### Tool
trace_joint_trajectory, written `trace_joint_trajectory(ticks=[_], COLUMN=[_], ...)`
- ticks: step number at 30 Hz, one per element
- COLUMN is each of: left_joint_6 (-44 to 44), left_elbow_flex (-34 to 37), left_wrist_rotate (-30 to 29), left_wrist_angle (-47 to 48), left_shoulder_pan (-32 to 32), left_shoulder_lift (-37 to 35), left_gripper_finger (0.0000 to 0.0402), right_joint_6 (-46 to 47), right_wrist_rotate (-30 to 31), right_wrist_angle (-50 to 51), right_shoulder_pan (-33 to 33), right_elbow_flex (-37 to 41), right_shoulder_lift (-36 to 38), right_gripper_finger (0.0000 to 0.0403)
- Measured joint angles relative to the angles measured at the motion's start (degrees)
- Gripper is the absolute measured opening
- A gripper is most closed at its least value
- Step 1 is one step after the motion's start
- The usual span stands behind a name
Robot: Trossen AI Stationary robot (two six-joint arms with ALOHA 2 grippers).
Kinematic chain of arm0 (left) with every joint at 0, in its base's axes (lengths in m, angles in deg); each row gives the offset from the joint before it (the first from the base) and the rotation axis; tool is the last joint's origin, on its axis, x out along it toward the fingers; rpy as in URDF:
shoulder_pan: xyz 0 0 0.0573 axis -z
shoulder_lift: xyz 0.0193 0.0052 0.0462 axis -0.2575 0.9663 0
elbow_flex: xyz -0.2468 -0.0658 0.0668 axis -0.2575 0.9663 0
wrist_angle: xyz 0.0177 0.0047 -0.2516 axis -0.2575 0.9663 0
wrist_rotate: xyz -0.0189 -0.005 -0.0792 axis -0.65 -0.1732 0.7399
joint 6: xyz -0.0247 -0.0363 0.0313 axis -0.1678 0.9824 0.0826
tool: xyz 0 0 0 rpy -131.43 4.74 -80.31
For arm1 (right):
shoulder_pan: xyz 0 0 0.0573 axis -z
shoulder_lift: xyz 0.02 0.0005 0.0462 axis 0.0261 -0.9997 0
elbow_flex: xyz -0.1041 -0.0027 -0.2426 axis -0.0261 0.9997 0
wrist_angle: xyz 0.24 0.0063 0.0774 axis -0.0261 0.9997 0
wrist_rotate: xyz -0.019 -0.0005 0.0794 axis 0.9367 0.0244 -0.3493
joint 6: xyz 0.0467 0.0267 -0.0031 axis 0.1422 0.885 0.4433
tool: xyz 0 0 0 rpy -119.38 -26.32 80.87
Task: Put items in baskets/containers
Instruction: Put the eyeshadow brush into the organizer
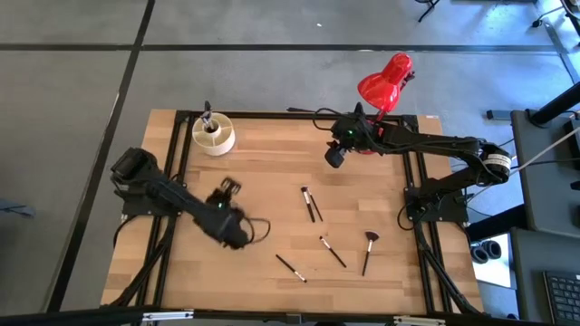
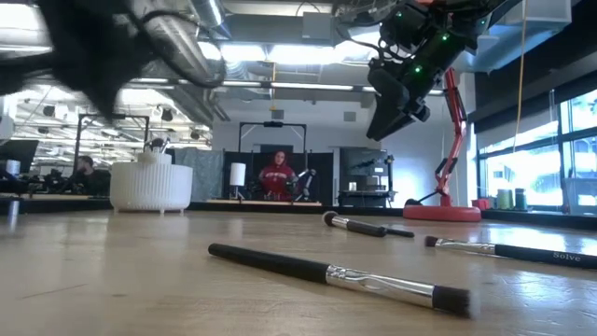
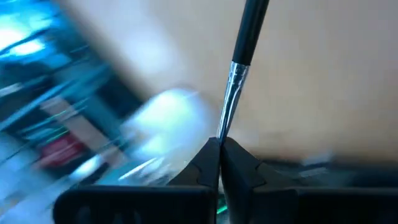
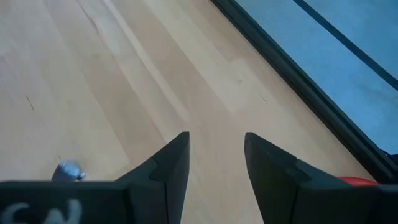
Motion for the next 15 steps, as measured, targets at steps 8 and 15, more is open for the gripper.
trace_joint_trajectory(ticks=[8, 15], left_joint_6=[-11.27, -23.95], left_elbow_flex=[-1.14, -1.16], left_wrist_rotate=[-18.2, -22.82], left_wrist_angle=[-0.27, 0.1], left_shoulder_pan=[-18.64, -39.64], left_shoulder_lift=[-1.53, -1.68], left_gripper_finger=[0.0004, 0.0005], right_joint_6=[-0.43, -1.48], right_wrist_rotate=[0.03, 0.42], right_wrist_angle=[-0.11, 0.01], right_shoulder_pan=[0.07, 0.07], right_elbow_flex=[0.0, 0.0], right_shoulder_lift=[0.01, 0.01], right_gripper_finger=[0.0154, 0.0154])
